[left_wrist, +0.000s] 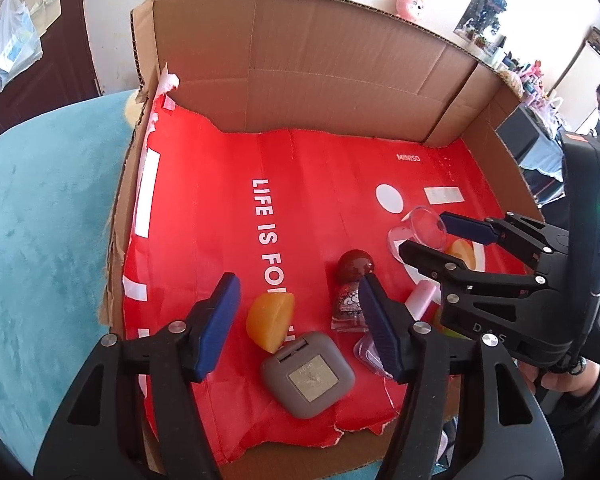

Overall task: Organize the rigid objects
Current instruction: 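Set both items down in the box and open both tools, then withdraw both tools from the box toward the pink gadget and black bottle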

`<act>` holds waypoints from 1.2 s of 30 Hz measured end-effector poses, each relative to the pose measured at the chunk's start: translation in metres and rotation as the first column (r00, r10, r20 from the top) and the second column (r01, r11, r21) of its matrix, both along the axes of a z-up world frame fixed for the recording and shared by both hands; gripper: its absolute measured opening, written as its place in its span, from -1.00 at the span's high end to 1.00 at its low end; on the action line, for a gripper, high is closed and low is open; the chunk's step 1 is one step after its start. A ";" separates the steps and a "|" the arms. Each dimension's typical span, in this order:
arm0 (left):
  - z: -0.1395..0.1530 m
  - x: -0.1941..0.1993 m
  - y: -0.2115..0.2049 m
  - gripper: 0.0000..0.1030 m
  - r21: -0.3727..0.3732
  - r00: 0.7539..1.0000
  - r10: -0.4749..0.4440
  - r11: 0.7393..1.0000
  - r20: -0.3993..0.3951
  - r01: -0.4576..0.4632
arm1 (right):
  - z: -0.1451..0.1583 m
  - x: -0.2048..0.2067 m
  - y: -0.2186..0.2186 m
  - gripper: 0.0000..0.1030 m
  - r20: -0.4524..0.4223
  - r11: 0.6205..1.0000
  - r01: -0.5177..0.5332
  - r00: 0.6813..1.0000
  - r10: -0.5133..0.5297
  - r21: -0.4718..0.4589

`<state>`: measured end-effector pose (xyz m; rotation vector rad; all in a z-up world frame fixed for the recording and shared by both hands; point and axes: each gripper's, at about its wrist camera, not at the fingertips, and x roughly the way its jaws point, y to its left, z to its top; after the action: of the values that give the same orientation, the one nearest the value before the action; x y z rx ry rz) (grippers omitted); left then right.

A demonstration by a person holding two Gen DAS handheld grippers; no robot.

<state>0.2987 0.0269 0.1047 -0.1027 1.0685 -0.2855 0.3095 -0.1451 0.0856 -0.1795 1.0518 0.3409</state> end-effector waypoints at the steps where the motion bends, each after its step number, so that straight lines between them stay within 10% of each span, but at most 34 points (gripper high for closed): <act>1: 0.001 -0.002 0.000 -0.19 -0.007 1.000 -0.004 1.000 0.002 0.004 | 0.001 -0.001 -0.001 -0.08 0.001 1.000 0.001 1.000 -0.001 0.001; 21: 0.047 -0.070 -0.001 -0.49 -0.011 0.961 0.052 0.999 0.270 -0.051 | 0.068 -0.070 -0.035 -0.46 0.178 0.996 0.019 0.983 -0.034 0.086; 36: 0.069 -0.178 -0.010 -0.90 -0.008 0.782 0.132 0.987 0.610 -0.161 | 0.101 -0.203 -0.079 -0.99 0.424 0.978 0.068 0.893 -0.148 0.198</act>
<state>0.1203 0.0168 0.1740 -0.0466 0.4130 -0.1339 0.1069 -0.2240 0.1867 -0.0306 0.5775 0.2747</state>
